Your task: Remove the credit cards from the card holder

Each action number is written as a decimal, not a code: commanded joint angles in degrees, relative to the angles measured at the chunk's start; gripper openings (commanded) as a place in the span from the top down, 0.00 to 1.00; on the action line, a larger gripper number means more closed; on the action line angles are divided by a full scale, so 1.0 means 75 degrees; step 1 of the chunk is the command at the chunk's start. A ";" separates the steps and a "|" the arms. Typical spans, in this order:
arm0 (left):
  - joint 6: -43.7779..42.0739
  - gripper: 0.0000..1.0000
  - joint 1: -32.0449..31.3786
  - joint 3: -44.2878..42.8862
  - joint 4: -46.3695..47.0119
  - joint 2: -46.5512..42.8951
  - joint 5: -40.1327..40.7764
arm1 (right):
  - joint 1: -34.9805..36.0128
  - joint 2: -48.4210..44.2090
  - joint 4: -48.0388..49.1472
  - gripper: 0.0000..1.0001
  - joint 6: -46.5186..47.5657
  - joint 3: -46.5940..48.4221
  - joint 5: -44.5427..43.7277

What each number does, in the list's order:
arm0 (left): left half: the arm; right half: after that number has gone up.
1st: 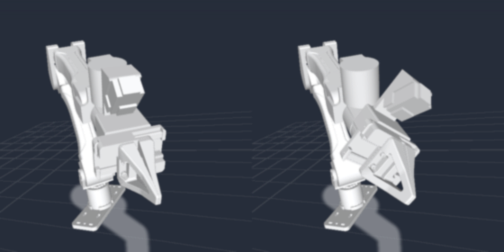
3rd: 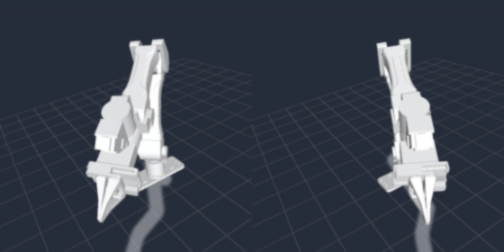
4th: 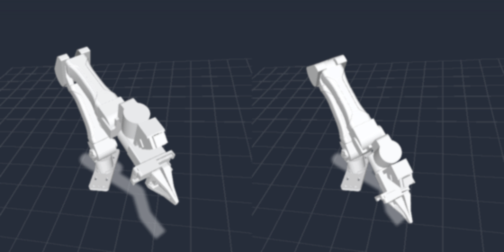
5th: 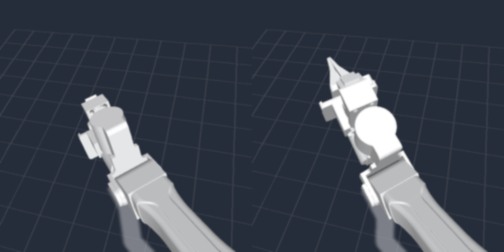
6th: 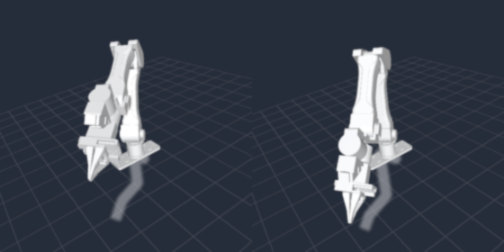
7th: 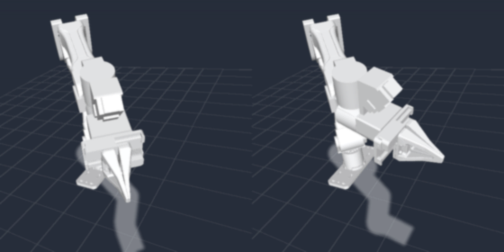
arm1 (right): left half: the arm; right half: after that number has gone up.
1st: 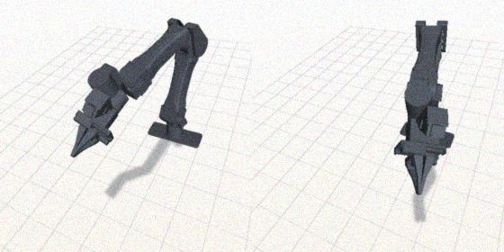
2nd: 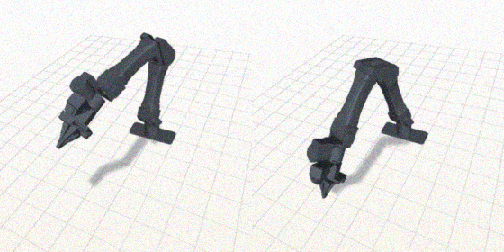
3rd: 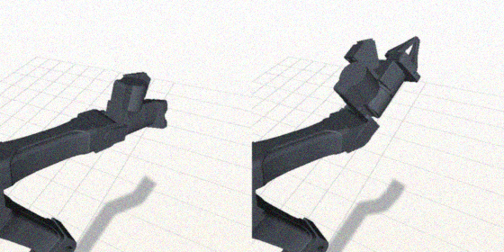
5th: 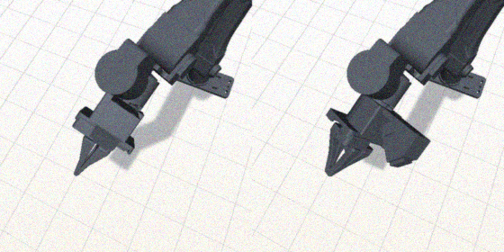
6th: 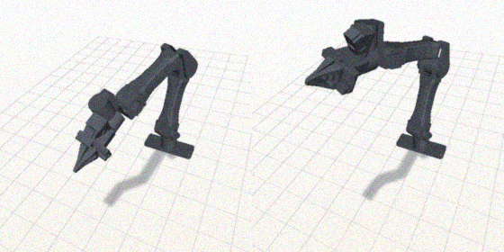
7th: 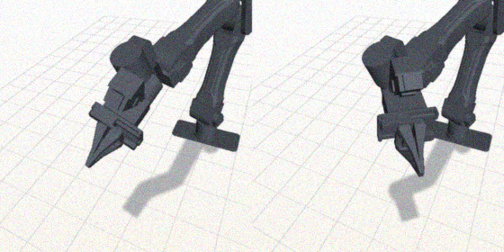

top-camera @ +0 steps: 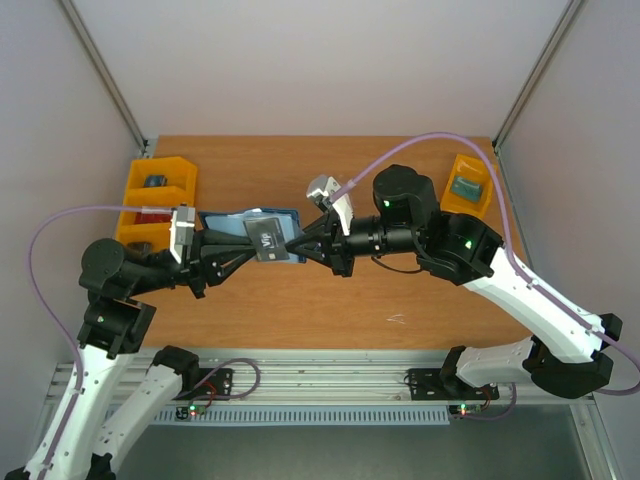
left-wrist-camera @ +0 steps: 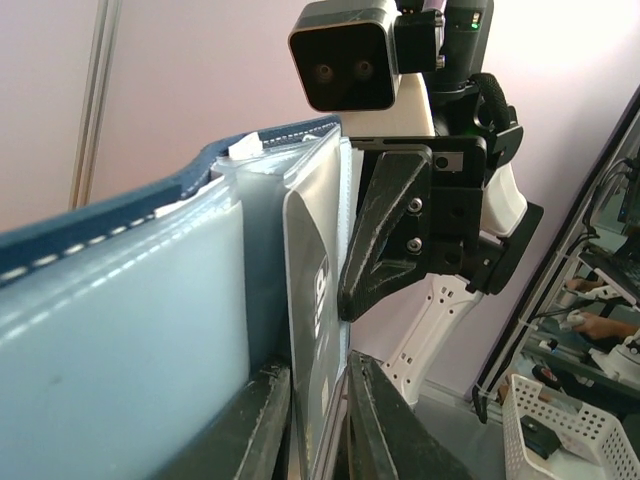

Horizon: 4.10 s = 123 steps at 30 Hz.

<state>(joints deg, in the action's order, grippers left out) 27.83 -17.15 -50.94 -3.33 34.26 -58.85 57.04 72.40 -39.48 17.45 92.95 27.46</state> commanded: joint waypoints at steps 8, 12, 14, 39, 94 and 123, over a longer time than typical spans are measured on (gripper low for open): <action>0.0437 0.91 0.0094 -0.0041 0.0362 -0.0091 0.0134 | -0.0087 -0.0232 0.0173 0.99 0.0052 -0.0017 0.0426; 0.0433 0.92 0.0130 -0.0051 0.0261 -0.0128 0.0313 | -0.0093 -0.0252 0.0169 0.99 0.0075 -0.0006 0.0521; 0.0377 0.92 0.0160 -0.0033 0.0159 -0.0141 0.0394 | -0.0093 -0.0258 0.0155 0.99 0.0086 -0.0006 0.0586; 0.0149 0.84 -0.0078 -0.0050 0.1073 0.0432 0.0119 | -0.0093 0.0143 0.0286 0.99 0.0017 0.0274 0.1283; -0.7223 1.00 0.1928 -0.2719 -0.7924 0.2537 0.6616 | -0.4288 0.0498 -0.1140 0.99 -0.0298 -0.0649 0.0290; -0.8376 1.00 0.5380 -0.5125 -0.9610 0.8671 0.8399 | -0.5472 0.5896 -0.2430 0.99 0.0606 0.3881 0.2018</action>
<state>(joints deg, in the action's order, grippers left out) -34.61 22.85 -88.49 -72.79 97.73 3.40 16.12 114.08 -54.52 20.93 117.12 40.01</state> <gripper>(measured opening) 0.009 0.067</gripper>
